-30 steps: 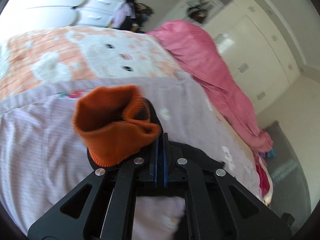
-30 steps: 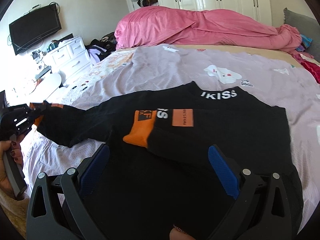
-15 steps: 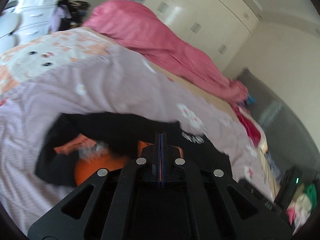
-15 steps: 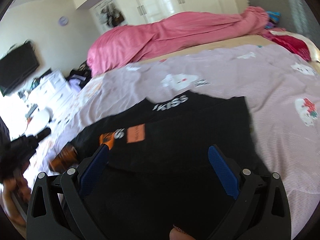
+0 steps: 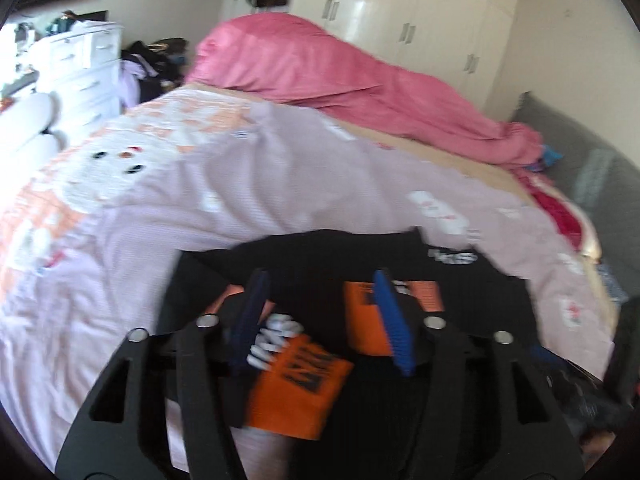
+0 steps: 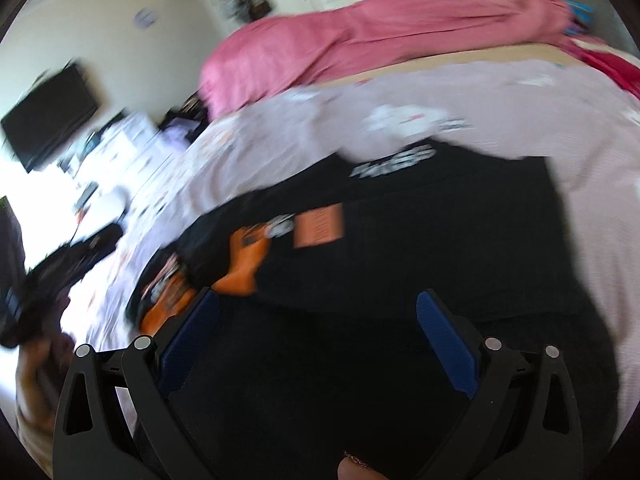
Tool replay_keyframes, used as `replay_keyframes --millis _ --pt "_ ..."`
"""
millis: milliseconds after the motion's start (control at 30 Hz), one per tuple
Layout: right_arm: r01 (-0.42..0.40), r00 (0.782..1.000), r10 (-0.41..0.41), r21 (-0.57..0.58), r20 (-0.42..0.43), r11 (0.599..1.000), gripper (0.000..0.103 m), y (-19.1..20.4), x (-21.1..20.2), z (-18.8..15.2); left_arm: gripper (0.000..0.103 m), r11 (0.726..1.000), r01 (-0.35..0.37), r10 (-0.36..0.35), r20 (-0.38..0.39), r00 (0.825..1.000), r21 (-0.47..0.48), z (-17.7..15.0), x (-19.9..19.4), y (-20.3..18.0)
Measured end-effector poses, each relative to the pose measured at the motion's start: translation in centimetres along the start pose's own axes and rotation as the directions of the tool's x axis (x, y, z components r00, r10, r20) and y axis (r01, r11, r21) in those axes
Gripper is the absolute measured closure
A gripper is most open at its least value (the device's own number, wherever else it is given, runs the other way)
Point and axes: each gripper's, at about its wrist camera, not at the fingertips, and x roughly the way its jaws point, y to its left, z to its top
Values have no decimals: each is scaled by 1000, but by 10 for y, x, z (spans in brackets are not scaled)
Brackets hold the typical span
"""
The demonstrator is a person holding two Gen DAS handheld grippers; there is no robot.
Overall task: Fold small clothes
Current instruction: 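Grasp the other orange leg cuff with the right gripper and lift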
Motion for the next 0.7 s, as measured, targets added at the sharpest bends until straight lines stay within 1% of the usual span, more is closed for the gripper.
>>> replay_keyframes --millis 133,200,233,367,433,567,600,633,667,700 --pt "-78 994 73 -65 -83 995 4 46 24 -10 32 998 -55 54 -24 998 -41 6 7 30" --pt "-97 990 85 -98 -114 991 4 67 35 -15 28 995 -93 92 -38 995 -47 8 11 41" --pt "-99 988 85 -112 -125 989 4 76 40 -16 25 992 -111 108 -46 993 -65 9 12 49" --pt "-110 982 83 -158 -168 981 5 107 64 -21 19 979 -127 118 -65 991 -160 9 12 77" --pt "-109 981 79 -170 -177 979 5 117 74 -21 19 971 -134 122 -75 990 -200 9 10 90" --pt "-101 983 67 -199 -170 975 6 134 89 -16 19 961 -116 101 -71 992 -252 9 4 105" --pt "-96 984 62 -205 -168 974 13 137 94 -14 19 959 -114 99 -69 993 -259 9 4 106" --pt "-92 984 56 -209 -172 974 24 139 99 -13 18 957 -110 95 -68 993 -267 9 2 108" --pt "-89 982 50 -214 -182 973 28 141 104 -13 18 955 -104 89 -67 994 -276 8 2 110" --pt "-89 978 44 -219 -202 972 37 143 112 -12 17 954 -98 83 -67 994 -284 8 2 110"
